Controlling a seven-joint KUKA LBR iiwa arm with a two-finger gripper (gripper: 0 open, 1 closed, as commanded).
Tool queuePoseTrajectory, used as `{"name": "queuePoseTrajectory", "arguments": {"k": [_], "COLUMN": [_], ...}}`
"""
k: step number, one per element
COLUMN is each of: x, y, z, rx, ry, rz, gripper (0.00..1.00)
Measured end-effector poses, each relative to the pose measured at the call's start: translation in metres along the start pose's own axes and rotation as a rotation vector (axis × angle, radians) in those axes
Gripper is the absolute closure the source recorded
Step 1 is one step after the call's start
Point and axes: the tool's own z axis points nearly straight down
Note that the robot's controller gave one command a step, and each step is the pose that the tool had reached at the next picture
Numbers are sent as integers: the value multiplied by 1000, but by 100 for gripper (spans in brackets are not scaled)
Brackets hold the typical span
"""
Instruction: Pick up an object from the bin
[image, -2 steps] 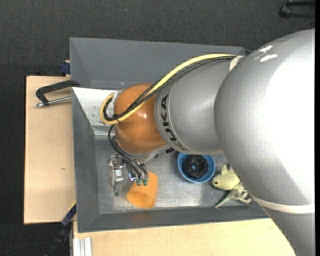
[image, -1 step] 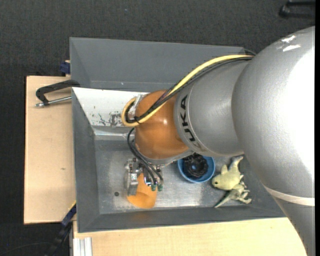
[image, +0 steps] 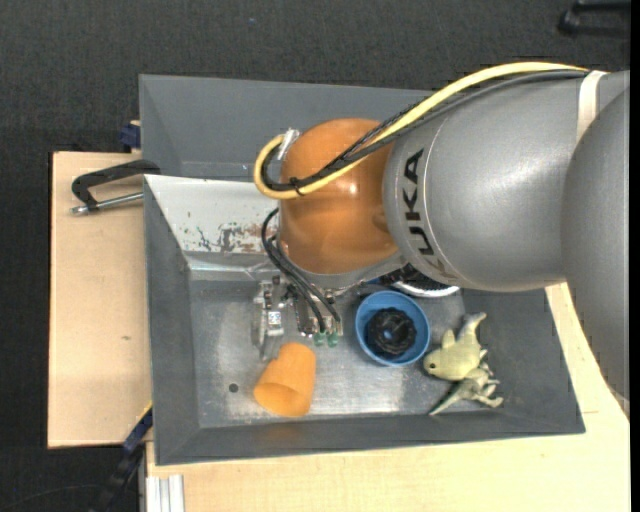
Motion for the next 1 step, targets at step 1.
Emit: {"name": "queuePoseTrajectory", "arguments": {"k": [1], "x": [2], "y": [-5], "z": [63], "rx": [5], "ry": [17], "rz": [-239], "gripper": [100]}}
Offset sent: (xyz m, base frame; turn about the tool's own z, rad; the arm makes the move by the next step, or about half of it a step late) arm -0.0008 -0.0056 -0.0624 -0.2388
